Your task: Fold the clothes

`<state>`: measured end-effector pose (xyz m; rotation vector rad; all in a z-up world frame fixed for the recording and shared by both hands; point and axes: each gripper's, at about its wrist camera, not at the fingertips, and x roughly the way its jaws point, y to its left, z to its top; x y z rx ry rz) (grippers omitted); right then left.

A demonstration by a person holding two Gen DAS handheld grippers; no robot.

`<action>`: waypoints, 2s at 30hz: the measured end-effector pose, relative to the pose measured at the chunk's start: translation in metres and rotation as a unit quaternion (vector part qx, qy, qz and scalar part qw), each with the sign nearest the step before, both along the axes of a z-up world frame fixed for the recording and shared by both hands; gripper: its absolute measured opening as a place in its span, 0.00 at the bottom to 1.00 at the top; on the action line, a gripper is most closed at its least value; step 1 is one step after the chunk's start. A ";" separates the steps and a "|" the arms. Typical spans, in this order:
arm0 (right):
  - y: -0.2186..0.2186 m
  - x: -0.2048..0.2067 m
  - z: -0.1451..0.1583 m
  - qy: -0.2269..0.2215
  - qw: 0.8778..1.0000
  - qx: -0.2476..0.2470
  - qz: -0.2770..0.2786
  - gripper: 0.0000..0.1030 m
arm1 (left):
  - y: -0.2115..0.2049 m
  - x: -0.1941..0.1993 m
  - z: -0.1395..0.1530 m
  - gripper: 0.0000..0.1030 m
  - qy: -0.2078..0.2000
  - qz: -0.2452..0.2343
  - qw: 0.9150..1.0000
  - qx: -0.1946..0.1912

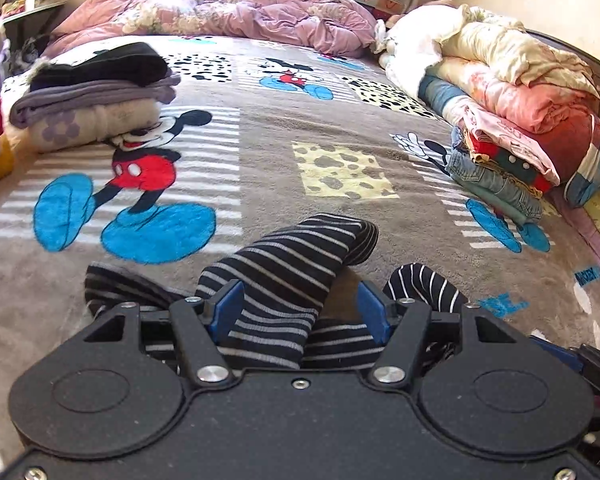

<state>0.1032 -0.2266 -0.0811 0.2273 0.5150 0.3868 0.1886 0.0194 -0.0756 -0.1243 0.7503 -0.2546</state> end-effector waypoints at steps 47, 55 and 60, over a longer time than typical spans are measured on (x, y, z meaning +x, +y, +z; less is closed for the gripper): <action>-0.005 0.052 -0.012 0.044 0.997 -0.013 -0.067 0.45 | 0.153 -0.090 -0.002 0.00 -0.018 0.240 0.970 -0.033; -0.031 0.059 -0.033 0.077 0.990 0.016 -0.117 0.08 | 0.160 -0.103 -0.009 0.03 -0.011 0.250 0.968 -0.030; -0.079 0.052 -0.052 0.105 0.971 0.059 -0.207 0.08 | 0.136 -0.098 0.000 0.55 -0.051 0.197 0.977 -0.059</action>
